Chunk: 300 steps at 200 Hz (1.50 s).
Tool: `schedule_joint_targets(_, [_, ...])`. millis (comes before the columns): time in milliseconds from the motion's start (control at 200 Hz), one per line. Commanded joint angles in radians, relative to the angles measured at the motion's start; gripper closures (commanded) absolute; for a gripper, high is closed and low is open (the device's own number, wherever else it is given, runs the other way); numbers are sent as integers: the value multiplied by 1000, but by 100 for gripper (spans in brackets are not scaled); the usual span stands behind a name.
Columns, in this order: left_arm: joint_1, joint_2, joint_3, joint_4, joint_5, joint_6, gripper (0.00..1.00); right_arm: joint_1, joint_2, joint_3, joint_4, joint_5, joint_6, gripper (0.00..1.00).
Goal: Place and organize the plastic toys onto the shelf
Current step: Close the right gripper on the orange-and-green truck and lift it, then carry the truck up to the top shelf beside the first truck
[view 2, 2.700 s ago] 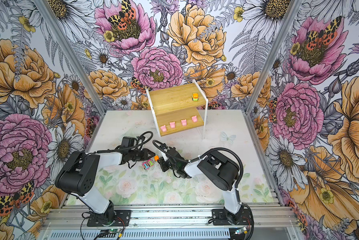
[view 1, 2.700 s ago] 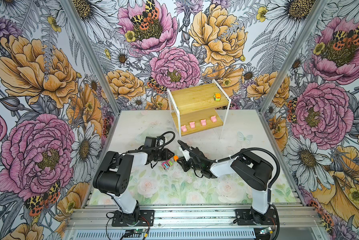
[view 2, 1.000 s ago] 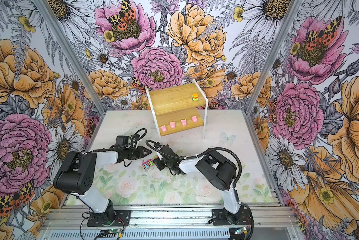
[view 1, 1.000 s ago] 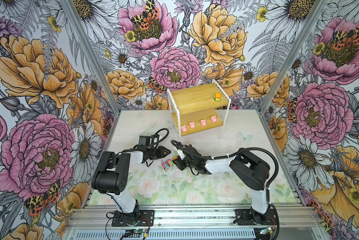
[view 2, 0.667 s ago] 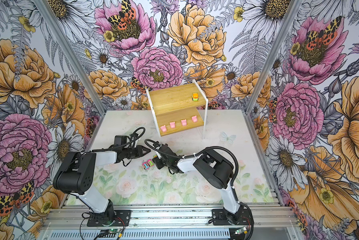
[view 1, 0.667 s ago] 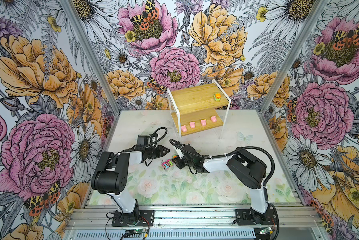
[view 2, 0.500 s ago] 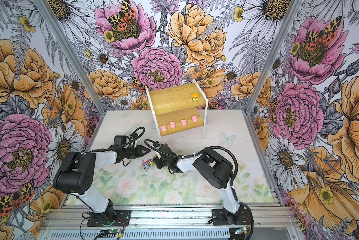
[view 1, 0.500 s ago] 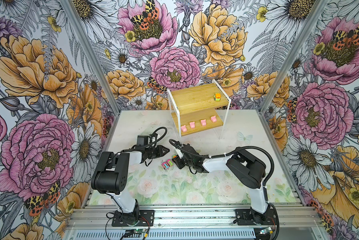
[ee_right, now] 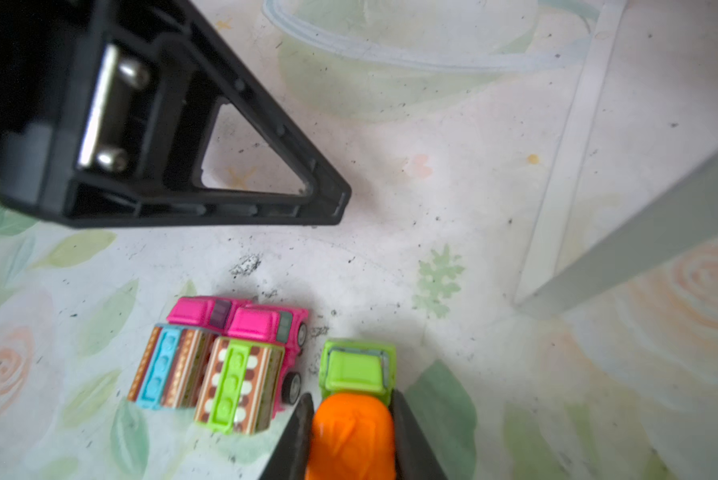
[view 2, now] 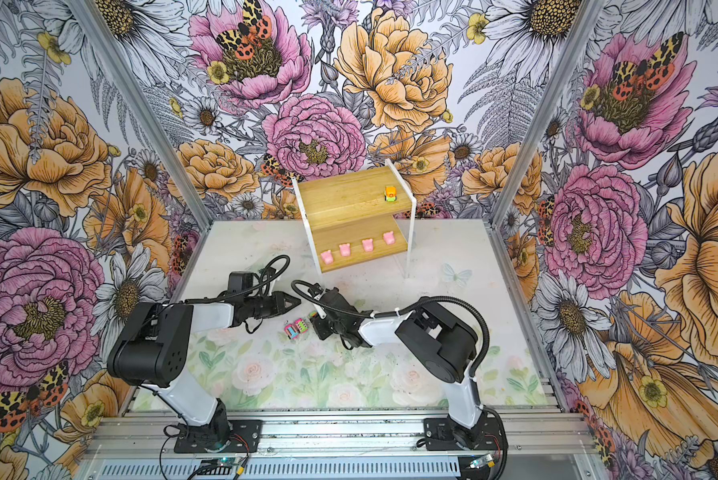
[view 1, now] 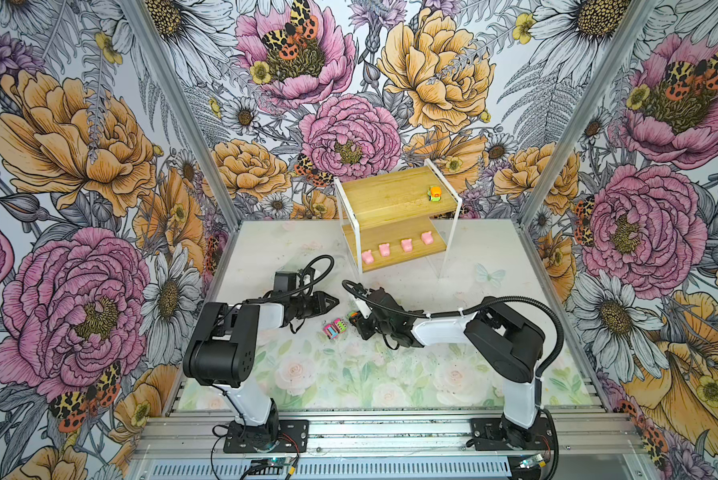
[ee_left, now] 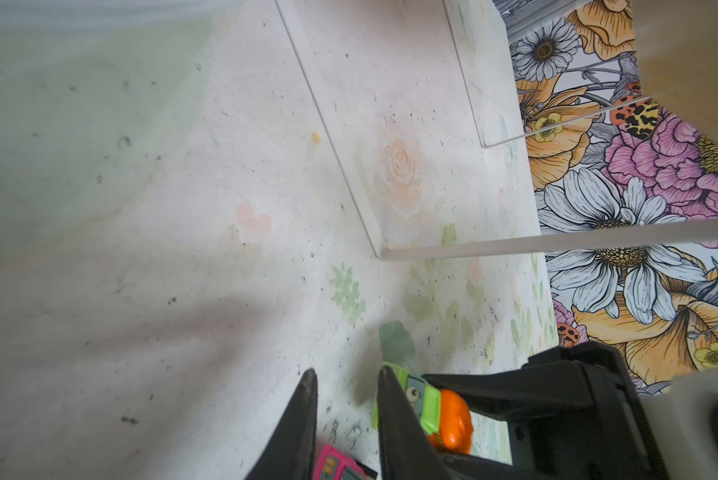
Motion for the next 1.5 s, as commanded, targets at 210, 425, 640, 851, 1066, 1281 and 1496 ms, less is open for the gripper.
schedule_joint_targets(210, [18,-2,-20,47,32,-11,73,-65,-410,60,-330,-66,-70,80])
schedule_joint_targets(425, [18,1,-19,48,32,-13,73,-216,-606,241,-566,-42,-96,82])
schedule_joint_targets(640, [16,3,-15,48,38,-13,73,-308,-586,459,-678,68,-152,82])
schedule_joint_targets(851, [17,4,-17,49,37,-12,73,-339,-442,691,-739,188,-143,81])
schedule_joint_targets(1066, [18,3,-17,49,40,-12,73,-353,-296,868,-787,259,-156,80])
schedule_joint_targets(1281, [18,4,-19,48,37,-13,73,-363,-218,939,-803,280,-161,80])
schedule_joint_targets(1496, [16,4,-17,48,38,-12,72,-391,-189,939,-812,247,-154,80])
